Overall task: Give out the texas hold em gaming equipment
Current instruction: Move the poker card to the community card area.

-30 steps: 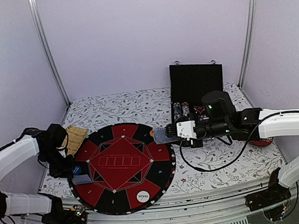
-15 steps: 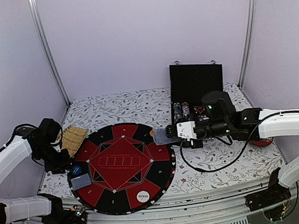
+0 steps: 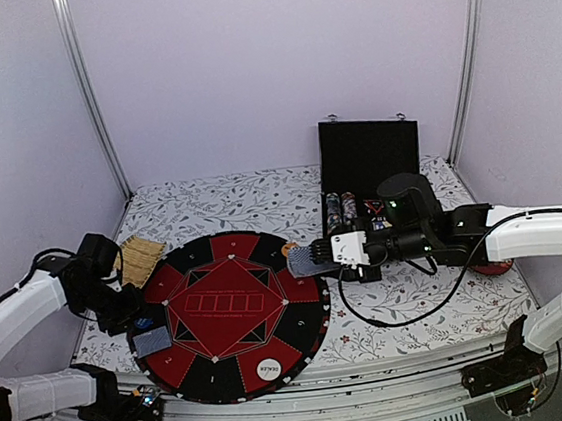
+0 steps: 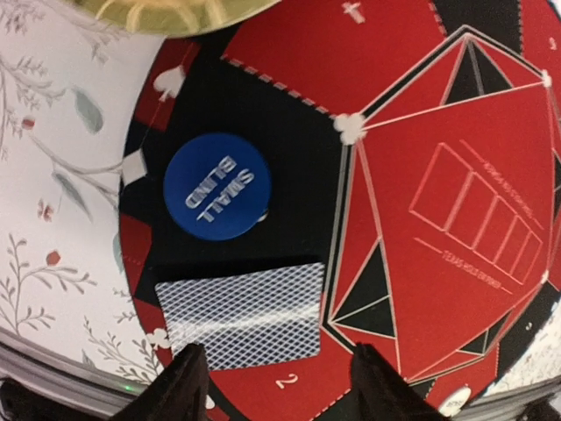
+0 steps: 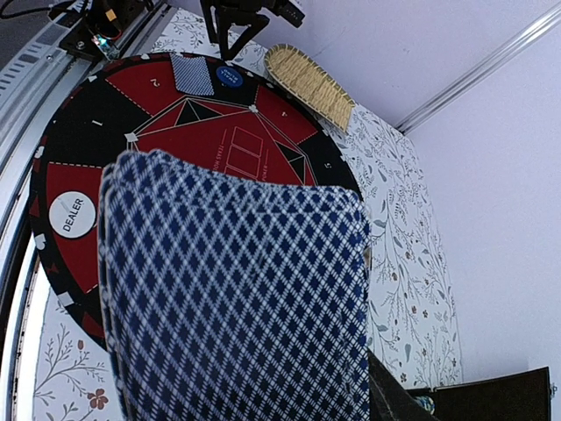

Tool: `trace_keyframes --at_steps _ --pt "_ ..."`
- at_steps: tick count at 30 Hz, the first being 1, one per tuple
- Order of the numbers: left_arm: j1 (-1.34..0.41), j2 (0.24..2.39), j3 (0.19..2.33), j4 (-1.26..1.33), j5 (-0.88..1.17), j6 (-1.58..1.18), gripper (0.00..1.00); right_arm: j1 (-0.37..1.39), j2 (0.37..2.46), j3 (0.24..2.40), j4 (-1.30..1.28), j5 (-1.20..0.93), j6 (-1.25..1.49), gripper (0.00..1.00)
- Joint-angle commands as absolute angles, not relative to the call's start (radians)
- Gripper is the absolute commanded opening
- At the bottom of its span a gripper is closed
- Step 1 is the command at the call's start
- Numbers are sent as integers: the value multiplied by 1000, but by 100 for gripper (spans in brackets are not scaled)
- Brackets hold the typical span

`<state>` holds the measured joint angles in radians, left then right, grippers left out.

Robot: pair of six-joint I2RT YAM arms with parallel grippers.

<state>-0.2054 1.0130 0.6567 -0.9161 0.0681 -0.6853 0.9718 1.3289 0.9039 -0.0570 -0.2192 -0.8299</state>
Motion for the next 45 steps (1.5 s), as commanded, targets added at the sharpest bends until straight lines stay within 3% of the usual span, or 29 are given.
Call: trace_keyframes --at_steps 1,2,4,5,13,17,22,28,33,45 --pt "-221 917 635 -940 -23 -833 63 985 1333 917 -58 -228 -825 47" --pt "-221 882 628 -953 -51 -878 64 986 1334 918 -60 -231 -825 47" --pt "-219 819 591 -937 -86 -970 96 989 1337 918 -60 -241 -825 47" --pt "-220 794 572 -918 -102 -1006 98 991 1338 920 -60 -245 -825 47" --pt "-220 824 399 -782 -58 -1119 95 992 1314 910 -61 -235 -833 47" --pt "-221 822 359 -737 -55 -1108 84 992 1317 915 -65 -233 -834 47" --pt "-243 791 337 -717 -50 -1103 63 992 1318 917 -72 -230 -834 47" --pt "-299 774 341 -750 -87 -1131 61 992 1328 925 -81 -234 -836 47" --pt "-324 799 389 -818 -138 -1172 74 992 1329 930 -88 -242 -836 47" --pt "-370 814 438 -861 -234 -1209 73 992 1338 930 -92 -241 -836 47"
